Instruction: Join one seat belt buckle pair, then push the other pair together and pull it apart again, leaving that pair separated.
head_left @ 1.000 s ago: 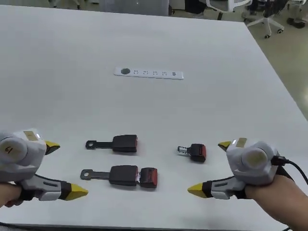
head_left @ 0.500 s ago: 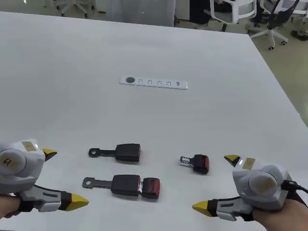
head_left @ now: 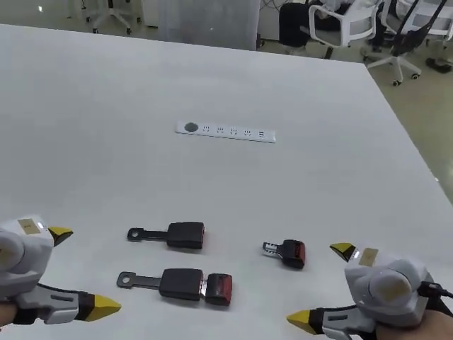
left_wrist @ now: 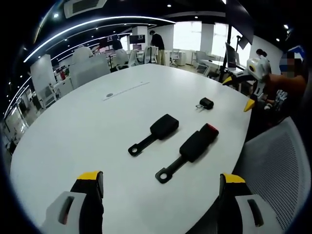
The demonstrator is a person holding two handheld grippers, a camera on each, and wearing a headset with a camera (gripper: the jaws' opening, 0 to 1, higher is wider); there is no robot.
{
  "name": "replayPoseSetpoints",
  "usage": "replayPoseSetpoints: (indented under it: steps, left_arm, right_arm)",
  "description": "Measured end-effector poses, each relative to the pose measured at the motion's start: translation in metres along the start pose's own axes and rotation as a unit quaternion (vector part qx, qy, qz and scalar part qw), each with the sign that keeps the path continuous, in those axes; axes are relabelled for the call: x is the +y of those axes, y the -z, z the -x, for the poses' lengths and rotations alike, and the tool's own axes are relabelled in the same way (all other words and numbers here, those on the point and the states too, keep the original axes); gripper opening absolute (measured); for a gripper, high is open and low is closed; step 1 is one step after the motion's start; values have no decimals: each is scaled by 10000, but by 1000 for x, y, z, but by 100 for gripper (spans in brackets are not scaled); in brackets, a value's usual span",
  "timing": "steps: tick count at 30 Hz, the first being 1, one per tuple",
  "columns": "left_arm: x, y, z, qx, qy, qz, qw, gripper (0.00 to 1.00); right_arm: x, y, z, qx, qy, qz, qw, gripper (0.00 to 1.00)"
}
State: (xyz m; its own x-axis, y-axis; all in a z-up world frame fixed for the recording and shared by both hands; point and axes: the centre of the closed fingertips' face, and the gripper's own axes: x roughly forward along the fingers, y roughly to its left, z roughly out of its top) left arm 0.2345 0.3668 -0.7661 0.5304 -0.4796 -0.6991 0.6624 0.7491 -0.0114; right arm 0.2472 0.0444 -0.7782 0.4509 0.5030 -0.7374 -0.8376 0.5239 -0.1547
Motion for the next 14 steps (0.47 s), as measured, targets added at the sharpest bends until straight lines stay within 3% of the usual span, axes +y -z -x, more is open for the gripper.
replayPoseSetpoints:
  steps: [4, 7, 9, 11, 14]
  left_arm:
    - [1, 1, 1, -6, -20, 29, 10000, 100]
    - [0, 4, 1, 120, -32, -74, 9999, 100]
    - [2, 5, 1, 160, -85, -114, 9998, 100]
    - [3, 3, 2, 76, -94, -64, 9999, 100]
    - [4, 3, 3, 82, -98, -72, 9999, 100]
  right_arm:
    - [1, 4, -1, 110, -15, -77, 9999, 94]
    - [0, 9, -3, 245, 64, -170, 9995, 100]
    - [-14, 16, 1, 473, 504, -165, 9975, 100]
    - [-17, 13, 2, 361, 518, -337, 9974, 100]
    - [-11, 8, 2, 171, 312, -769, 9964, 100]
